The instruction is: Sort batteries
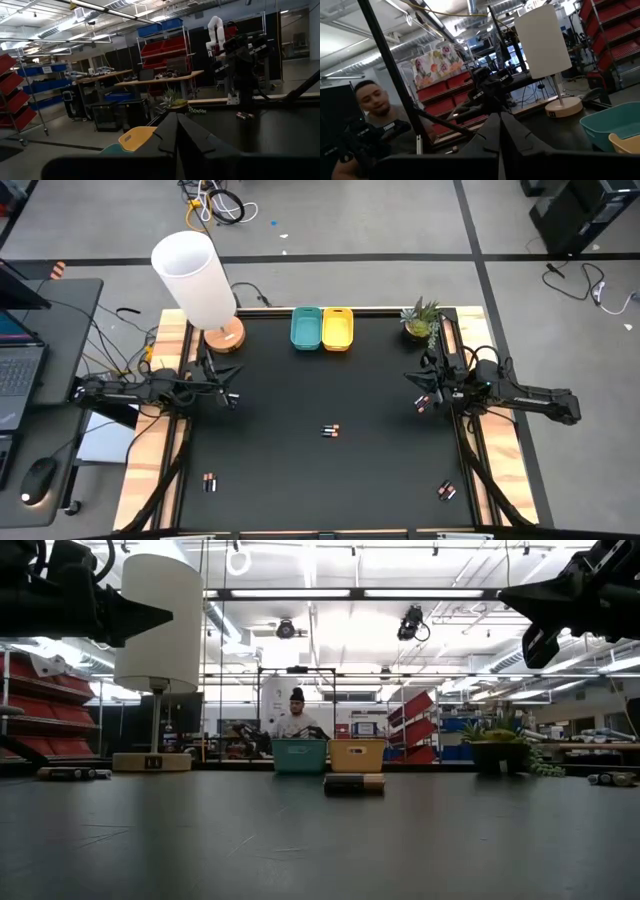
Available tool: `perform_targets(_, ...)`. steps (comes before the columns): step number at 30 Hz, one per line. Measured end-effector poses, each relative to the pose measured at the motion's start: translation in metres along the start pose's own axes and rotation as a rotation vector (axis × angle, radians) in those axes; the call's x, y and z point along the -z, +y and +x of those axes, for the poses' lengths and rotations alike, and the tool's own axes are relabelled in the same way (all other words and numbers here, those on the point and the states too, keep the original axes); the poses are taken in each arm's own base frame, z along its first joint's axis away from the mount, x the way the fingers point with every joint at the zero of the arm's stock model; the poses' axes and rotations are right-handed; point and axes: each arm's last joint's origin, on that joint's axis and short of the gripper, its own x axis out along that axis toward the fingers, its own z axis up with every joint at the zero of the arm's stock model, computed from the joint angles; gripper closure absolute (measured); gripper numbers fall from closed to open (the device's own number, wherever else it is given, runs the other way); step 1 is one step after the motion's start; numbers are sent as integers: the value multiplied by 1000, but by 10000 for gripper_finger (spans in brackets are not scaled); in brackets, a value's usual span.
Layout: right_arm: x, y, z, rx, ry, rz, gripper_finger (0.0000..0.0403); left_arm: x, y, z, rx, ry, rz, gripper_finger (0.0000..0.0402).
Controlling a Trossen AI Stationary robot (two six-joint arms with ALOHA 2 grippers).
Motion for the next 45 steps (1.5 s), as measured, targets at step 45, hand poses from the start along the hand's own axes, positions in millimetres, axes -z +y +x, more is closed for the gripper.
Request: perform_targets(45,0,0,0,-1,0,0,400,0,0,0,0,0,-202,382)
